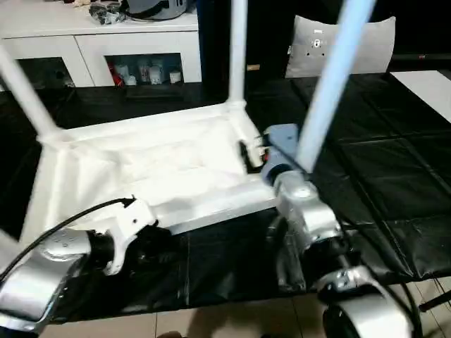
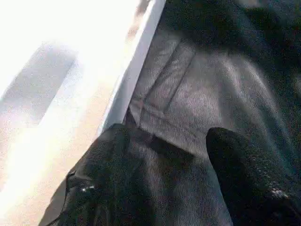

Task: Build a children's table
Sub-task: Rotate table base

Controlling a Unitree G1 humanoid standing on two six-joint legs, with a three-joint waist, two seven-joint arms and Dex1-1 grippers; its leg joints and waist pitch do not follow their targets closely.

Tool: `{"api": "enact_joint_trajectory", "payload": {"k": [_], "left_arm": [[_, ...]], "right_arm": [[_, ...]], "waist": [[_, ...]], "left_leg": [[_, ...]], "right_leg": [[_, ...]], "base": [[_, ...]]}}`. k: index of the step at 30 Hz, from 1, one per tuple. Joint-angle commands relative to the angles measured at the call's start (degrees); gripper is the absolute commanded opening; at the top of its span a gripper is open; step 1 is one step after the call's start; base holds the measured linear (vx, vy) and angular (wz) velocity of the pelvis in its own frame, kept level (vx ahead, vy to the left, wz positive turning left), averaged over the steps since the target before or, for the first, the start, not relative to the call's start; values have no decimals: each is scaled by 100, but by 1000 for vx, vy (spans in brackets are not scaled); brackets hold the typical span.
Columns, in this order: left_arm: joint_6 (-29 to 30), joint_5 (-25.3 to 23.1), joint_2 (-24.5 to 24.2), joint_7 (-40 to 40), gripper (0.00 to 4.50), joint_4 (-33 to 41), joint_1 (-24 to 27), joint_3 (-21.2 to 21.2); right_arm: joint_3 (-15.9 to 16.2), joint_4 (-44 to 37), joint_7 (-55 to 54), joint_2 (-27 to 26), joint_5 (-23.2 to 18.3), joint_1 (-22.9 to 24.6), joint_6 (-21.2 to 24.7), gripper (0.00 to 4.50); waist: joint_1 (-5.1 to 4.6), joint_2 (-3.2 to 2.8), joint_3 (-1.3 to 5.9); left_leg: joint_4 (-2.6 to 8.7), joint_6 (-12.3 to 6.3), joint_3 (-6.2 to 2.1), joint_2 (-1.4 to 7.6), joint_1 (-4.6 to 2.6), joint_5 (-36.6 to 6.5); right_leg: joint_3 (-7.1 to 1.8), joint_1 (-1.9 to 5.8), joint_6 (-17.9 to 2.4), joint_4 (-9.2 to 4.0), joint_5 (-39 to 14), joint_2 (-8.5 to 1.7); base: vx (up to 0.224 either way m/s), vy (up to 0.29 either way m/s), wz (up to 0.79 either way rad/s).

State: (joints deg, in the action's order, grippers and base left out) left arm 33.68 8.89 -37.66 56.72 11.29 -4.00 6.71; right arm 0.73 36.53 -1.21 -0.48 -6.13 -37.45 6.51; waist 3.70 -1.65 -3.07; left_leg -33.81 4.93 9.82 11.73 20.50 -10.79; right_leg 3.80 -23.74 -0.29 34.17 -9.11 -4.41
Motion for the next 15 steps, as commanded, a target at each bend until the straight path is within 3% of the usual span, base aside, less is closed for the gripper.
{"api": "enact_joint_trajectory", "payload": {"k": [1, 2, 7, 12, 15], "left_arm": [[-31, -196, -46, -259, 301, -126, -95, -131], [-50, -218, -41, -314, 301, -148, -114, -120], [-179, -370, -10, -579, 301, -250, -198, -73], [-267, -460, 167, -847, 301, -452, -385, -2], [-342, -489, 355, -1115, 301, -516, -440, -4]], "right_arm": [[-437, 172, -302, 315, -97, -62, -147, 450], [-510, 328, -351, 399, -99, -141, -258, 450], [-912, 894, -448, 949, -67, -400, -660, 450], [-1076, 1111, -493, 1458, -65, -421, -830, 450], [-1193, 1316, -507, 1834, -53, -426, -961, 450]], "waist": [[-62, -102, 337], [-59, -73, 338], [-33, -93, 348], [13, -22, 390], [22, 6, 400]], "left_leg": [[459, 295, -4, 42, -101, -1917], [454, 279, 3, 37, -94, -1885], [422, 229, 13, 28, -95, -1821], [379, 133, 35, 15, -43, -1355], [353, 47, 49, 3, -22, -1229]], "right_leg": [[-240, 228, -931, -348, -1614, -225], [-237, 230, -898, -358, -1647, -218], [-224, 227, -891, -358, -1694, -215], [-216, 285, -955, -307, -1250, -207], [-208, 297, -957, -309, -1251, -210]], "base": [[0, 0, 0], [0, 0, 0], [0, 0, 0], [0, 0, 0], [0, 0, 0]]}}
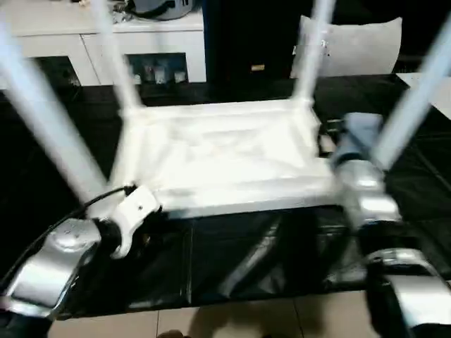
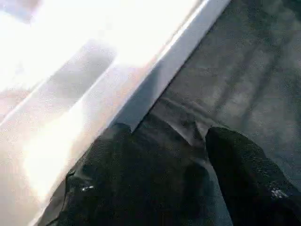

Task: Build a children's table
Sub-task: Rotate table base

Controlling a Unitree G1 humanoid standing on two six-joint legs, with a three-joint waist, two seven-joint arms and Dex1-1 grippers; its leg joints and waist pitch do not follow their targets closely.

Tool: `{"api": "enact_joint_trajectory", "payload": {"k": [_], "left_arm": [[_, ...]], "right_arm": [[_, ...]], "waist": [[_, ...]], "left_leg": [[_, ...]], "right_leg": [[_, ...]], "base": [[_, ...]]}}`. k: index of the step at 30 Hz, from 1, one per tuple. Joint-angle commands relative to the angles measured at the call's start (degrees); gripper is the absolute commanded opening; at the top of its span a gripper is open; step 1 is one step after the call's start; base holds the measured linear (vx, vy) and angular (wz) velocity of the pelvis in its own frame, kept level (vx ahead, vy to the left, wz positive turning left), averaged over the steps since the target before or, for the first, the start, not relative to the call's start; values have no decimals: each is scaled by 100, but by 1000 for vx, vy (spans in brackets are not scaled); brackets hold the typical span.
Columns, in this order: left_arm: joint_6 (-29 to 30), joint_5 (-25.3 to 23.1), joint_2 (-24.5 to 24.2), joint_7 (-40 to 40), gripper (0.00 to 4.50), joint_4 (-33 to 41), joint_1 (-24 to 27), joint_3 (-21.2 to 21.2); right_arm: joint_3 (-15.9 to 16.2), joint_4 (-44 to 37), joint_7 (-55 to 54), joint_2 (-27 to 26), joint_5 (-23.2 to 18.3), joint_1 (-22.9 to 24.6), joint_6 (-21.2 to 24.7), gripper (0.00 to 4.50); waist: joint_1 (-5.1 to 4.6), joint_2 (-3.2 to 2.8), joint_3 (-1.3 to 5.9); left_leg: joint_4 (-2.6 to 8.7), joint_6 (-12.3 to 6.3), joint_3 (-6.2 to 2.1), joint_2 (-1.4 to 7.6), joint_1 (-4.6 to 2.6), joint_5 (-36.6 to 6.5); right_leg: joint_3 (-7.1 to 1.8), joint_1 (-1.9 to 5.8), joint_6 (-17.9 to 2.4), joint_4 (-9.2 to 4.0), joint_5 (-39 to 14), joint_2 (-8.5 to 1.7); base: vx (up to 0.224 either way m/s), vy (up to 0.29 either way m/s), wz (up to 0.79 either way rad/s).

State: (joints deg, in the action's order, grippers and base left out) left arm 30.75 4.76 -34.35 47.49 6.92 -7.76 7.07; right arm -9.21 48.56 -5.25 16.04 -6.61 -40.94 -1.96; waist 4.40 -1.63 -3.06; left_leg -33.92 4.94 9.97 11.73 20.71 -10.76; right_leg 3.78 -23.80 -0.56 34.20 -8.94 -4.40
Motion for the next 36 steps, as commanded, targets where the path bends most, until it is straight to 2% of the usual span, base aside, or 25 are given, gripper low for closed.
{"api": "enact_joint_trajectory", "payload": {"k": [1, 3, 4, 7, 8, 9, 12, 14, 16, 17, 18, 19, 20, 22, 23, 24, 25, 26, 27, 28, 29, 31, 33, 35, 36], "left_arm": [[-116, -107, 93, -308, 301, -118, -74, -35], [-195, -134, 222, -478, 301, -147, -72, -59], [-250, -112, 353, -618, 301, -150, -51, -109], [-359, -62, 534, -809, 301, -125, 34, -188], [-575, 73, 790, -975, 301, -50, 239, -347], [-597, 111, 851, -1016, 301, -30, 286, -392], [-795, 357, 1165, -1231, 301, 138, 629, -660], [-980, 400, 1296, -1403, 336, 271, 891, -753], [-1167, 466, 1438, -1545, 336, 495, 1284, -862], [-1321, 559, 1564, -1619, 347, 637, 1519, -972], [-1378, 581, 1601, -1641, 347, 670, 1580, -1003], [-1528, 599, 1671, -1660, 374, 714, 1715, -1067], [-1720, 589, 1724, -1680, 377, 745, 1851, -1114], [-2104, 577, 1904, -1850, 376, 769, 2076, -1255], [-2350, 577, 2050, -2030, 401, 765, 2195, -1364], [-2690, 513, 2118, -2156, 401, 602, 2329, -1443], [-2690, 513, 2118, -2156, 401, 602, 2329, -1443], [-2914, 465, 2146, -2225, 424, 482, 2417, -1487], [-3175, 412, 2245, -2402, 430, 335, 2521, -1598], [-3175, 412, 2245, -2402, 435, 335, 2521, -1598], [-3287, 462, 2362, -2606, 442, 185, 2382, -1799], [-3312, 485, 2366, -2677, 447, 85, 2244, -1891], [-3293, 563, 2289, -2613, 447, -37, 1972, -1942], [-3179, 872, 2205, -2333, 447, -102, 1640, -1998], [-3171, 883, 2189, -2316, 447, -105, 1615, -1997]], "right_arm": [[-237, 259, -99, 322, 29, -102, -213, 450], [-280, 375, -75, 483, 68, -109, -302, 450], [-289, 401, -57, 597, 113, -90, -339, 450], [-285, 380, 91, 725, 143, -44, -401, 450], [-266, 160, 655, 717, -24, 66, -403, 450], [-261, 104, 797, 706, -77, 94, -399, 450], [-164, -485, 1781, 572, -482, 393, -327, 450], [3, -939, 2561, 533, -811, 639, -157, 450], [232, -1466, 3093, 515, -1022, 955, -126, 450], [259, -1879, 3298, 468, -1341, 1144, 204, 450], [270, -1974, 3325, 458, -1394, 1189, 248, 450], [280, -2178, 3398, 426, -1461, 1296, 336, 450], [317, -2368, 3486, 404, -1518, 1407, 410, 450], [441, -2843, 3725, 374, -1658, 1697, 601, 450], [540, -3194, 3895, 360, -1754, 1910, 740, 450], [642, -3528, 3967, 356, -1790, 2128, 820, 450], [642, -3528, 3967, 356, -1790, 2128, 820, 450], [707, -3735, 3996, 357, -1804, 2266, 859, 450], [901, -4205, 4061, 436, -1858, 2561, 1152, 450], [901, -4205, 4061, 436, -1858, 2561, 1152, 450], [1131, -4651, 3975, 607, -1762, 2823, 1667, 450], [1256, -4868, 4074, 701, -1792, 2976, 1825, 450], [1378, -5139, 4191, 818, -1822, 3214, 1992, 450], [1442, -5290, 4074, 916, -1692, 3435, 2346, 450], [1442, -5296, 4063, 923, -1695, 3449, 2390, 450]], "waist": [[-49, 11, 398], [-39, 18, 416], [-39, 23, 403], [-34, 42, 392], [-42, 45, 388], [-76, 53, 362], [-122, 67, 363], [-141, 62, 345], [-161, 67, 312], [-177, 82, 298], [-169, 73, 300], [-171, 73, 294], [-179, 68, 272], [-186, 65, 259], [-174, 68, 225], [-165, 44, 224], [-156, 48, 228], [-157, 65, 240], [-156, 64, 232], [-147, 66, 219], [-151, 84, 230], [-115, 63, 231], [-106, 85, 233], [-70, 88, 229], [-74, 75, 230]], "left_leg": [[361, 26, 38, 1, -36, -1204], [335, -52, 46, 2, -23, -1079], [332, -73, 56, 6, -22, -1100], [321, -132, 55, 1, 6, -1148], [320, -166, 52, -4, 6, -1225], [326, -200, 53, -3, 30, -1326], [333, -353, 39, 23, 50, -1351], [347, -400, 28, 44, 51, -1412], [367, -424, 15, 73, 62, -1587], [375, -459, 19, 55, 46, -1614], [380, -462, 10, 64, 44, -1619], [386, -453, 9, 74, 49, -1634], [404, -435, 6, 72, 42, -1747], [407, -364, -7, 62, 14, -1957], [423, -340, -14, 73, 6, -2082], [434, -317, -25, 75, 9, -2127], [428, -315, -27, 61, 7, -2128], [442, -310, -40, 61, 24, -2099], [451, -301, -44, 67, 21, -2138], [459, -293, -46, 69, 17, -2150], [465, -269, -51, 75, 17, -2169], [477, -244, -48, 73, -15, -2139], [486, -221, -63, 86, -2, -2170], [474, -202, -53, 65, -57, -2219], [497, -170, -77, 80, -18, -2197]], "right_leg": [[-205, 302, -931, -314, -1267, -208], [-195, 298, -975, -306, -1172, -200], [-194, 282, -979, -321, -1187, -196], [-175, 296, -936, -331, -1345, -197], [-163, 296, -899, -357, -1495, -202], [-158, 299, -847, -392, -1650, -204], [-152, 300, -847, -409, -1706, -206], [-145, 285, -872, -433, -1837, -210], [-143, 286, -795, -475, -2148, -220], [-140, 258, -748, -501, -2308, -192], [-145, 262, -732, -502, -2331, -197], [-151, 252, -704, -514, -2384, -203], [-141, 229, -657, -548, -2577, -191], [-135, 198, -535, -582, -2890, -187], [-138, 180, -388, -635, -3049, -185], [-133, 185, -345, -642, -3125, -194], [-130, 182, -283, -669, -3170, -185], [-135, 189, -236, -662, -3130, -187], [-134, 174, -219, -661, -3132, -181], [-134, 181, -174, -681, -3148, -173], [-134, 185, -172, -665, -3153, -187], [-148, 180, -119, -693, -3105, -184], [-139, 191, -120, -689, -3089, -196], [-160, 152, -94, -706, -3206, -201], [-158, 182, -143, -686, -3107, -214]], "base": [[0, 0, 0], [0, 0, 0], [0, 0, 0], [0, 0, 0], [0, 0, 0], [0, 0, 0], [0, 0, 0], [0, 0, 0], [0, 0, 0], [0, 0, 0], [0, 0, 0], [0, 0, 0], [0, 0, 0], [0, 0, 0], [0, 0, 0], [0, 0, 0], [0, 0, 0], [0, 0, 0], [0, 0, 0], [0, 0, 0], [0, 0, 0], [0, 0, 0], [0, 0, 0], [0, 0, 0], [0, 0, 0]]}}
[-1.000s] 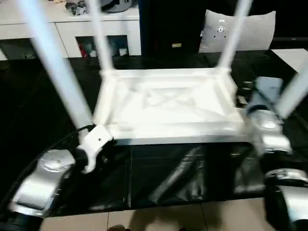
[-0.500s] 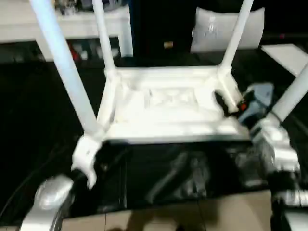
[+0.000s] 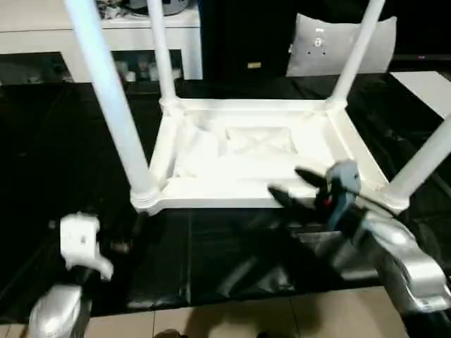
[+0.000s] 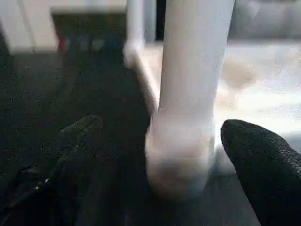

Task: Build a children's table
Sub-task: Rotate table base

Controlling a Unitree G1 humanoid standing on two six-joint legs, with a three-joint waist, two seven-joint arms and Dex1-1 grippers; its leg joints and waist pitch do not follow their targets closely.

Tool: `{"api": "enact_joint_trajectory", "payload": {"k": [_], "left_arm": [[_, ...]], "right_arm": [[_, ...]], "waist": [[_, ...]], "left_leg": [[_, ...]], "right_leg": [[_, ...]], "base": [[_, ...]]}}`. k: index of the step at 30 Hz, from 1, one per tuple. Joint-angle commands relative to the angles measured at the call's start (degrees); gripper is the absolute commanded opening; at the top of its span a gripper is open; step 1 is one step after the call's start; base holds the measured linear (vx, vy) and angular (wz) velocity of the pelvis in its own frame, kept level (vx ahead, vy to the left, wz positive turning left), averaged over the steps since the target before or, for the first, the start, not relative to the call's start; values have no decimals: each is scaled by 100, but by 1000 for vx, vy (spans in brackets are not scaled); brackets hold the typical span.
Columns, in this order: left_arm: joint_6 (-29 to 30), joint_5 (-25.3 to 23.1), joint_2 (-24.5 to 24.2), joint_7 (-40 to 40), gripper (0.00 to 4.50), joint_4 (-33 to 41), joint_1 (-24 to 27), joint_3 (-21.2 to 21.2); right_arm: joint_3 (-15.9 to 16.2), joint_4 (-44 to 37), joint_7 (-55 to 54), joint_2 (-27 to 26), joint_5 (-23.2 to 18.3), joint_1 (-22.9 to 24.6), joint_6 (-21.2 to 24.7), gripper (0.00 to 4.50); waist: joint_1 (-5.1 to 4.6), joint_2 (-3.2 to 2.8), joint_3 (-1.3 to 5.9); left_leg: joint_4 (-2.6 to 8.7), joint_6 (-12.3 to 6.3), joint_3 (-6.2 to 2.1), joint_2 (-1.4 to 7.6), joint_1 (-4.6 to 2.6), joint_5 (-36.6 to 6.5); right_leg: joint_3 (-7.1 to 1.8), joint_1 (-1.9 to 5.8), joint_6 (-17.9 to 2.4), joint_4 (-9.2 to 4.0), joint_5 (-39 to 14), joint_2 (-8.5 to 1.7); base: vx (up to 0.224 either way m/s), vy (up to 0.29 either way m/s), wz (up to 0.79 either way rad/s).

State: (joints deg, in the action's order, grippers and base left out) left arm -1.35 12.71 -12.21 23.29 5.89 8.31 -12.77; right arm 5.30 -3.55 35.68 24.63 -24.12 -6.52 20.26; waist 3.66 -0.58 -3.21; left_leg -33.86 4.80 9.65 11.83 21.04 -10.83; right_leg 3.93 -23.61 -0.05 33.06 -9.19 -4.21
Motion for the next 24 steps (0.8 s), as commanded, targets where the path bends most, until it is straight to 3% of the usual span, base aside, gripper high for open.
{"api": "enact_joint_trajectory", "payload": {"k": [1, 2, 5, 7, 11, 12, 15, 17, 18, 20, 24], "left_arm": [[80, 137, -124, 200, 447, -18, -138, -1], [151, 236, -243, 388, 447, -60, -306, 86], [194, 373, -318, 591, 447, -145, -479, 169], [405, 587, -391, 871, 447, -342, -784, 197], [697, 795, -512, 1250, 447, -678, -1181, 281], [780, 828, -570, 1407, 447, -798, -1343, 347], [1169, 1070, -624, 1736, 447, -1142, -1821, 448], [1247, 1140, -641, 2029, 447, -1408, -2181, 561], [1243, 1181, -634, 2183, 447, -1518, -2336, 601], [1375, 1343, -582, 2422, 447, -1679, -2631, 643], [2255, 1898, -730, 3314, 447, -1425, -2828, 974]], "right_arm": [[-15, -126, -97, 108, 27, 92, 446, 450], [-22, -104, -263, 170, 76, 130, 814, 450], [9, -146, -375, 269, 140, 148, 1133, 450], [27, -290, -492, 340, 117, 149, 1467, 450], [53, -230, -678, 279, 370, 94, 1450, 450], [38, -149, -765, 227, 428, 55, 1451, 450], [-26, 121, -1040, 82, 530, -99, 1498, 450], [-65, 395, -1208, -15, 602, -261, 1507, 450], [-102, 554, -1270, -76, 619, -345, 1498, 450], [-139, 891, -1302, -162, 653, -528, 1436, 450], [-59, 1410, -1274, -266, 862, -845, 1100, 450]], "waist": [[-9, -22, 245], [-14, -4, 277], [-27, -10, 295], [-26, -7, 301], [19, -18, 348], [23, 34, 359], [51, 0, 374], [56, 21, 368], [73, 1, 357], [88, 12, 365], [128, 47, 381]], "left_leg": [[501, -140, -55, 73, -31, -2192], [487, -122, -53, 73, -52, -2159], [483, -107, -48, 70, -18, -1999], [461, -116, -20, 52, -34, -1866], [438, -85, -7, 66, -49, -1577], [436, -85, 1, 72, -30, -1441], [429, -35, 11, 74, -63, -1319], [431, 0, 12, 71, -61, -1377], [427, 24, 27, 51, -97, -1484], [432, 83, 16, 58, -85, -1538], [416, 92, 32, 60, -59, -1264]], "right_leg": [[-165, 181, -208, -556, -3033, -237], [-177, 182, -255, -529, -2863, -237], [-190, 218, -353, -489, -2644, -253], [-205, 209, -389, -490, -2519, -241], [-213, 232, -572, -418, -2085, -259], [-216, 256, -642, -385, -1905, -262], [-224, 252, -823, -327, -1620, -267], [-222, 264, -862, -330, -1650, -273], [-221, 227, -838, -361, -1870, -275], [-220, 260, -819, -358, -1987, -303], [-238, 287, -909, -292, -1687, -322]], "base": [[0, 0, 0], [0, 0, 0], [0, 0, 0], [0, 0, 0], [0, 0, 0], [0, 0, 0], [0, 0, 0], [0, 0, 0], [0, 0, 0], [0, 0, 0], [0, 0, 0]]}}
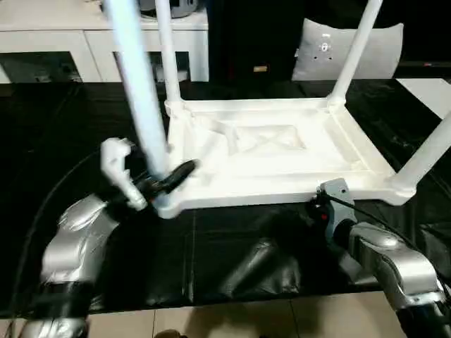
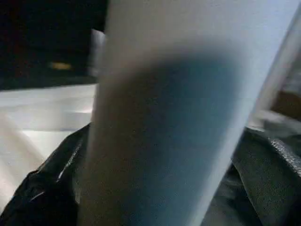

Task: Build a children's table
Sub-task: Rotate table base

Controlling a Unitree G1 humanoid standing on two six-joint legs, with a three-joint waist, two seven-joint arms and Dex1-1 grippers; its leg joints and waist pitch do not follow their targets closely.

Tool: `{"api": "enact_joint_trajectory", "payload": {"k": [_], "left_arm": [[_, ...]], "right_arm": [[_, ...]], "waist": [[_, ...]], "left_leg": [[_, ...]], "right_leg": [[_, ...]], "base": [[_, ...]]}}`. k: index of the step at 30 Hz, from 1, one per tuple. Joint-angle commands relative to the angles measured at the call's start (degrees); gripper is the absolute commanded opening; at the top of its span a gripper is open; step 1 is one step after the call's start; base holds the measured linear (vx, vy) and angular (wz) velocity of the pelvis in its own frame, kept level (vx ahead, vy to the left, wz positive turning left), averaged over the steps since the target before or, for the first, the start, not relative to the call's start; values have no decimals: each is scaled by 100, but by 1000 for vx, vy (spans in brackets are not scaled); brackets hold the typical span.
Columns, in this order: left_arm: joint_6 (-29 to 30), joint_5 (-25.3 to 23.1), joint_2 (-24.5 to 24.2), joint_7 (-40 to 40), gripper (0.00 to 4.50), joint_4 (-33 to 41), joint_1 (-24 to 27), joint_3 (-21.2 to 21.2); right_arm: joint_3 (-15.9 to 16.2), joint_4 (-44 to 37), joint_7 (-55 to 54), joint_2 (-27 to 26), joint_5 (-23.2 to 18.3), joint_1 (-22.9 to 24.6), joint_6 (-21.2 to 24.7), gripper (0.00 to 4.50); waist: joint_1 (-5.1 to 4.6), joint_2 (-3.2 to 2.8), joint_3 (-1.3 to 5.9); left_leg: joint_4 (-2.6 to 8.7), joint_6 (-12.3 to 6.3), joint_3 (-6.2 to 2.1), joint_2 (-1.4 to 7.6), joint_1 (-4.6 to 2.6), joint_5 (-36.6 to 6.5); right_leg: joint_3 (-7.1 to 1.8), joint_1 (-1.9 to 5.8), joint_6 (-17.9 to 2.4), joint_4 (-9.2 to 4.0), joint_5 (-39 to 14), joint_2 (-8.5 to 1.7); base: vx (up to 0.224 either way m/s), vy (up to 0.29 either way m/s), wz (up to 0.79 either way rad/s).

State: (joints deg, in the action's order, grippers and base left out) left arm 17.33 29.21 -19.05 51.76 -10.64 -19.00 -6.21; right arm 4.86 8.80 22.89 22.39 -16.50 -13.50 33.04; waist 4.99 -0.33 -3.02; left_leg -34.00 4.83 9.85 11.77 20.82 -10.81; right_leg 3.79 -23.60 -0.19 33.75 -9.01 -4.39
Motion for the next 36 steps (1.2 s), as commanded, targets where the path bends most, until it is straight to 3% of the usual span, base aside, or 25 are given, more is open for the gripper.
{"api": "enact_joint_trajectory", "payload": {"k": [1, 7, 8, 12, 17, 21, 31, 36], "left_arm": [[508, 307, -95, 602, 447, 323, -87, 401], [1210, 687, -445, 1285, 447, 1175, 195, 994], [1392, 792, -558, 1442, 447, 1510, 351, 1249], [1565, 786, -589, 1543, 447, 1868, 500, 1558], [1772, 848, -458, 1483, 447, 2071, 469, 1688], [1843, 928, -361, 1387, 447, 2203, 427, 1833], [1926, 889, -58, 1318, 447, 2298, 386, 1988], [1929, 894, 3, 1289, 447, 2304, 361, 2027]], "right_arm": [[-8, 236, 11, -66, 117, -197, -235, 450], [59, 451, 111, -185, 171, -438, -438, 450], [137, 497, 206, -202, 202, -483, -476, 450], [251, 660, 334, -247, 327, -561, -698, 450], [380, 827, 593, -410, 372, -720, -965, 450], [561, 980, 805, -622, 473, -901, -1159, 450], [751, 1475, 1007, -852, 792, -1231, -1525, 450], [757, 1561, 1032, -903, 826, -1283, -1586, 450]], "waist": [[4, 12, 369], [-40, 17, 365], [-54, 31, 350], [-155, 62, 318], [-207, 66, 311], [-253, 77, 330], [-236, 70, 356], [-231, 72, 356]], "left_leg": [[419, 97, 16, 62, -40, -1237], [414, 47, 17, 77, -12, -1132], [414, 44, 24, 76, -21, -1198], [425, 20, 25, 68, -3, -1283], [415, 5, 25, 62, -5, -1332], [410, -17, 15, 58, 15, -1229], [389, -61, 35, 67, 0, -1021], [390, -57, 30, 70, 0, -1051]], "right_leg": [[-227, 277, -917, -347, -1688, -305], [-231, 312, -1044, -294, -1491, -287], [-231, 303, -1009, -308, -1619, -284], [-225, 293, -877, -362, -2039, -270], [-226, 283, -787, -395, -2280, -268], [-215, 302, -859, -364, -2121, -263], [-227, 321, -1089, -310, -1560, -258], [-226, 322, -1033, -320, -1674, -260]], "base": [[0, 0, 0], [0, 0, 0], [0, 0, 0], [0, 0, 0], [0, 0, 0], [0, 0, 0], [0, 0, 0], [0, 0, 0]]}}
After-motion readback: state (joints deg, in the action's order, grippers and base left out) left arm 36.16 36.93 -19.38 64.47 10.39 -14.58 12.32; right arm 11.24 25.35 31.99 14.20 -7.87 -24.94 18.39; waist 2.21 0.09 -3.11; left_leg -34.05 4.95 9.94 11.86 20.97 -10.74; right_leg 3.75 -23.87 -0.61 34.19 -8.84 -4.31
